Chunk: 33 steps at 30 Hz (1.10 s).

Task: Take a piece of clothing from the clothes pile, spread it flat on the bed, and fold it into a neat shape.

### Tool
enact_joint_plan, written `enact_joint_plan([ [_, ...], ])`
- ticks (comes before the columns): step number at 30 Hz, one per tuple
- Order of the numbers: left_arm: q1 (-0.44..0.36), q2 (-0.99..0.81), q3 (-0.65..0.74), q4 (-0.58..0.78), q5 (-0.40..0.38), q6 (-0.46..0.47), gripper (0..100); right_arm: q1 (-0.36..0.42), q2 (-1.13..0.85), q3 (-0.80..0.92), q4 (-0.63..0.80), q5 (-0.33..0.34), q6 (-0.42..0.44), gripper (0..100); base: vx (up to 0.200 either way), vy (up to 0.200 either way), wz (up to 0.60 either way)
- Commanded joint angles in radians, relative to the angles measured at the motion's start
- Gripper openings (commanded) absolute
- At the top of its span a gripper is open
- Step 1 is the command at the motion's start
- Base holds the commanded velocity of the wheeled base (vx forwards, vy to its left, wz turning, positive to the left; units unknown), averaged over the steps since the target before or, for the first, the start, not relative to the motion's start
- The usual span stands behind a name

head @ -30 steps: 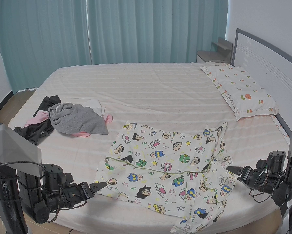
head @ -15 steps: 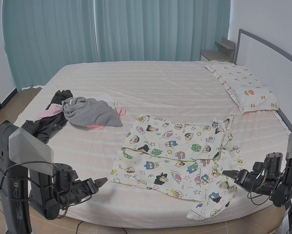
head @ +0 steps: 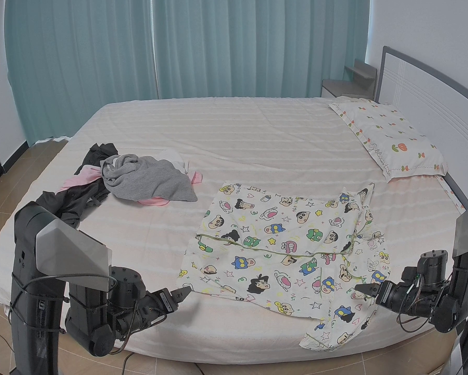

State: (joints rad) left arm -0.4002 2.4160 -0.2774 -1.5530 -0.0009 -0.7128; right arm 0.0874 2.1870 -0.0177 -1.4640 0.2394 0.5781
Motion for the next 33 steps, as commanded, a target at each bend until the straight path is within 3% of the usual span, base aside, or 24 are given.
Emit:
enact_joint_plan([
  [1,-0.005,0.008,-0.011,-0.018,-0.002,-0.002,100,0.0,0.031,0.018,-0.001,0.001,-0.001,100,0.0,0.0,0.0],
  [6,-0.023,0.045,-0.063,-0.018,0.007,-0.011,100,0.002,0.033,0.018,-0.006,0.005,-0.001,100,0.0,0.0,0.0],
  [12,-0.042,0.107,-0.155,-0.009,0.082,-0.01,100,0.002,0.033,0.018,-0.009,0.006,0.0,100,0.0,0.0,0.0],
  [19,-0.055,0.12,-0.252,0.079,0.117,-0.005,100,0.002,0.033,0.018,-0.012,0.006,-0.001,100,0.0,0.0,0.0],
  [27,-0.06,0.12,-0.275,0.11,0.117,0.012,100,0.003,0.042,0.018,-0.038,0.005,0.002,100,0.0,0.0,0.0],
  [33,-0.062,0.115,-0.321,0.211,0.119,0.013,100,0.003,0.046,0.018,-0.039,0.005,0.0,100,0.0,0.0,0.0],
])
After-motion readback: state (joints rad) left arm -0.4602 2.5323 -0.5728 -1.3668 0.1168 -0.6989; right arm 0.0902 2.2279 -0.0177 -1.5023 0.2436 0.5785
